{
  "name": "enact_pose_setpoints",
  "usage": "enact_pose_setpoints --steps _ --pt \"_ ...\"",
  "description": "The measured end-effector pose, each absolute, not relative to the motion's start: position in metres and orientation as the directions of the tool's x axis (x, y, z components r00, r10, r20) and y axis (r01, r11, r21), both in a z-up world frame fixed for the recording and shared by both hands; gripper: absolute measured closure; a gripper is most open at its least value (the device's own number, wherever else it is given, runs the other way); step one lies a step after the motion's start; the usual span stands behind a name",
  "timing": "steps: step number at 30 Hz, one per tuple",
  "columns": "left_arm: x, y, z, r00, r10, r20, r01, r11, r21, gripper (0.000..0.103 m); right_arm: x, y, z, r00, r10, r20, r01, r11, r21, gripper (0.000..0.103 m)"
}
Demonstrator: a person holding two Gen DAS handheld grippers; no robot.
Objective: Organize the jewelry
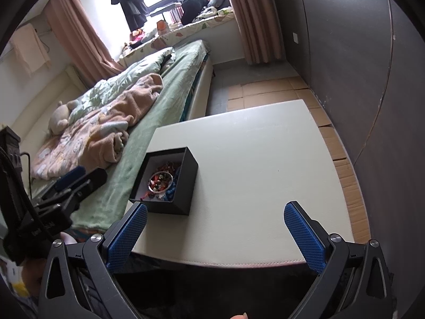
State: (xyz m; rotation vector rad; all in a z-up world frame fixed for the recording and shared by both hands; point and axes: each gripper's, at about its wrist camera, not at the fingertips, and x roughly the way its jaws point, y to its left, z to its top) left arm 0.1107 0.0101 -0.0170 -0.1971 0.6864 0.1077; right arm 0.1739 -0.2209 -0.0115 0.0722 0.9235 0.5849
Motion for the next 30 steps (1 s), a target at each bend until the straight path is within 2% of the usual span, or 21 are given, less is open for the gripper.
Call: enact_pose_setpoints --steps 30 --pt "0.1 0.005 -0.003 0.795 0.045 -0.606 -0.156 0.979 -0.132 0.001 0.158 -0.227 -0.001 0.488 0.513 -0.706 -0.451 0.841 0.299 0.0"
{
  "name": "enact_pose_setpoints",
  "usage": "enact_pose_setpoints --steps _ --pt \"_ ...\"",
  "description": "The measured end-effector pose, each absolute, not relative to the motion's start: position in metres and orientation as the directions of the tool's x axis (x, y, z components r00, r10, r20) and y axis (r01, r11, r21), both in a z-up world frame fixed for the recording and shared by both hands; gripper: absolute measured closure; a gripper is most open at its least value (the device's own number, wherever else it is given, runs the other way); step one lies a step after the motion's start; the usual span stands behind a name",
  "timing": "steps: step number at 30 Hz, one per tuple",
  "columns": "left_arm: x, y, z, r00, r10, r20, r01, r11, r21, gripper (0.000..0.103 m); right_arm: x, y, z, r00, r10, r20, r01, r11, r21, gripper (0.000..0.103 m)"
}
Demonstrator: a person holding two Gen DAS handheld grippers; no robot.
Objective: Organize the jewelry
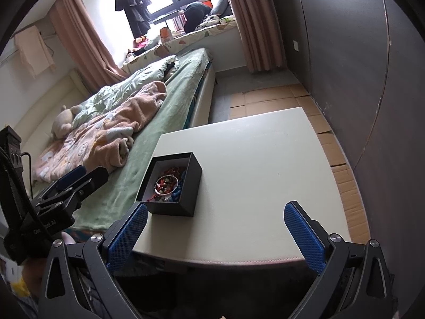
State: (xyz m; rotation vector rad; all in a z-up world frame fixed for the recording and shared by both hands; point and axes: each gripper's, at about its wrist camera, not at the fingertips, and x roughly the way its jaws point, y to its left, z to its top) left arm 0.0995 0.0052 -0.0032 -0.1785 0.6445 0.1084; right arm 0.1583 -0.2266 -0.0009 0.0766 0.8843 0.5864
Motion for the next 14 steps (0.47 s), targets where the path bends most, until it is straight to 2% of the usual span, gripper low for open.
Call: enact_pose_setpoints --steps 14 --pt "0.0983 0.006 -0.0006 0.795 0.031 -0.606 -0.148 0.978 -0.144 0.001 0.1634 -0.228 -0.0019 0.486 0.508 -0.711 -0.438 0.846 0.305 0.0"
